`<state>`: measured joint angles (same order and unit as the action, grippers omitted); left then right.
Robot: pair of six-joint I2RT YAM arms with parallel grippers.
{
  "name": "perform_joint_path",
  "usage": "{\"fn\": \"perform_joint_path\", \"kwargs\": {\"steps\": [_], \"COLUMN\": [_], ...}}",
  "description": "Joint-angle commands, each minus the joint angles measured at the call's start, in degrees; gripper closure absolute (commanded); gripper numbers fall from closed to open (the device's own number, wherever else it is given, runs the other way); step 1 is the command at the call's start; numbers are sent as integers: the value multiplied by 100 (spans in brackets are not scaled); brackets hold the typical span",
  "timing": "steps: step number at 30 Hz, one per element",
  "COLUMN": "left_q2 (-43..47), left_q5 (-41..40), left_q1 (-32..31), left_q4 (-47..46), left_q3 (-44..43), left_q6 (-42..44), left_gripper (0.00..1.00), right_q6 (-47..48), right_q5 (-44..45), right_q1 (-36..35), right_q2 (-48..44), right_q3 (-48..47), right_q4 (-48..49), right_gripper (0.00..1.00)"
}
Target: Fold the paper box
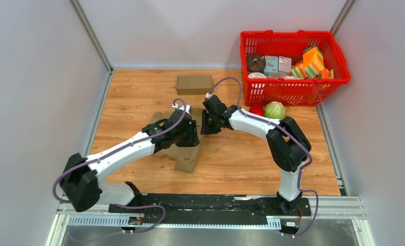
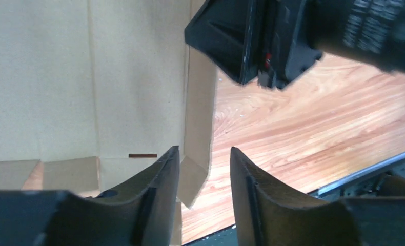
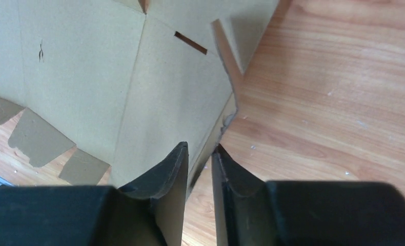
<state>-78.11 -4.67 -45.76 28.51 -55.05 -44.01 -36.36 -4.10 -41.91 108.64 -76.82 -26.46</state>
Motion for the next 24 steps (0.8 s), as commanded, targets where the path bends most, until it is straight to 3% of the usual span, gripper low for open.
{"fn": "perform_joint_path", "kwargs": {"steps": [1,2,4,10,15,16,19,24], "left_q2": [1068,1235,1402,1746,878,676,165,-11], "left_q5": [-149,147,587,1037,1818,1985,1200,784], "left_q1": [223,321,549,901,981,981,981,990], "left_q4": [-93,-39,-117,-126,110,232,769,664], "left_q3": [214,222,240,-225,-1437,-1874,-2395,-2493], "left_q6": [576,682,1067,1807,2098,2203,2178,2002], "left_gripper": [50,50,49,50,50,53,72,80], "right_q6": [541,699,1445,2755,3231,3249,3258,3275], "right_q5": [68,15,-230,-635,-1022,-1266,-1506,-1725], "right_q1": [139,200,253,455,482,491,491,500], "right_q2": [-70,-106,-229,-1396,-2065,-2110,-2346,-2628], "right_q3": [105,253,369,887,660,607,624,721], "right_q4": [482,553,659,792,326,256,237,264], "right_gripper": [78,82,100,100,100,100,100,100]}}
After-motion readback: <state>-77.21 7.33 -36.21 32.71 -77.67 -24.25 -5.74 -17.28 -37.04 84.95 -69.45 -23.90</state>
